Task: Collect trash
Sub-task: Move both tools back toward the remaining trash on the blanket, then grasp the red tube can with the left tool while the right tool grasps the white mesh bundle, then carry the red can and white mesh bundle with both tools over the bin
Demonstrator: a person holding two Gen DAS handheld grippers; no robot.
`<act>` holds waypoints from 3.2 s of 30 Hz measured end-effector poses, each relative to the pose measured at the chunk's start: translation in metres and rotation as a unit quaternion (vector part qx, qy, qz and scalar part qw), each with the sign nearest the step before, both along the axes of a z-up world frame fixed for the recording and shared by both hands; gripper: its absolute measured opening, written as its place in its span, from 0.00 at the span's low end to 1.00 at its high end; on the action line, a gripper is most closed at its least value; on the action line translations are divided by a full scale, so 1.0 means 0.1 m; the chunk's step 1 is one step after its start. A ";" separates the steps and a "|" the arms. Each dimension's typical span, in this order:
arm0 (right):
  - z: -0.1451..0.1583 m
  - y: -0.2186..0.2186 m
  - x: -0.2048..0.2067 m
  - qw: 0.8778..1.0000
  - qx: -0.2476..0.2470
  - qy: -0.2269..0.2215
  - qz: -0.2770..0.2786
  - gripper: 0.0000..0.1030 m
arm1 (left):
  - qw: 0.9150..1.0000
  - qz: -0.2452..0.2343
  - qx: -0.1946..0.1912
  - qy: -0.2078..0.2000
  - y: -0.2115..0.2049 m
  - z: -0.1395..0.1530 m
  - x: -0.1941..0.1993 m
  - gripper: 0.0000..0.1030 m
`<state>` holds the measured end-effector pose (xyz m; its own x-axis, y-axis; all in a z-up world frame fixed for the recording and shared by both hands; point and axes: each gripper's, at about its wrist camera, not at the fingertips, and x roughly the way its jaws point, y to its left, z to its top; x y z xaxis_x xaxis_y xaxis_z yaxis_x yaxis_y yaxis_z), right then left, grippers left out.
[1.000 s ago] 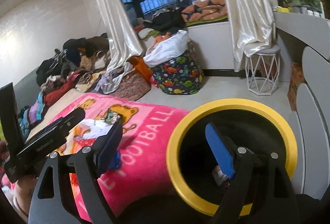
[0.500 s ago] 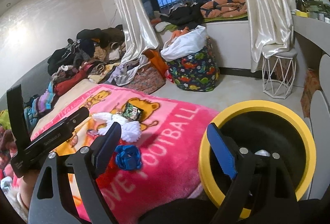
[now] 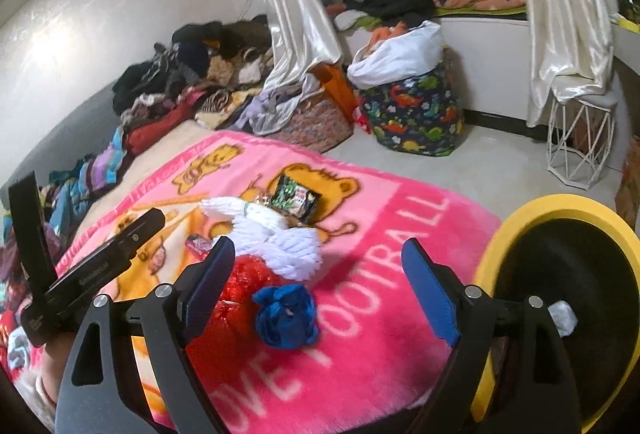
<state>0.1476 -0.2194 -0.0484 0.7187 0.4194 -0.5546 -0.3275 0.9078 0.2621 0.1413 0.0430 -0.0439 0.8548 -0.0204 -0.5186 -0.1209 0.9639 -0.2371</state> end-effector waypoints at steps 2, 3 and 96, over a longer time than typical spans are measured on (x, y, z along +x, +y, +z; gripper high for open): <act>-0.05 0.09 0.07 1.000 -0.005 0.007 0.014 0.81 | 1.000 0.004 -0.004 0.005 0.07 -0.04 0.03 0.90; -0.08 0.14 0.12 1.000 -0.008 0.009 0.019 0.81 | 1.000 0.007 -0.006 0.010 0.10 -0.06 0.06 0.90; 0.37 -0.75 -0.31 0.994 0.078 -0.050 -0.055 0.16 | 0.990 -0.106 -0.093 -0.002 -0.60 0.40 -0.01 0.25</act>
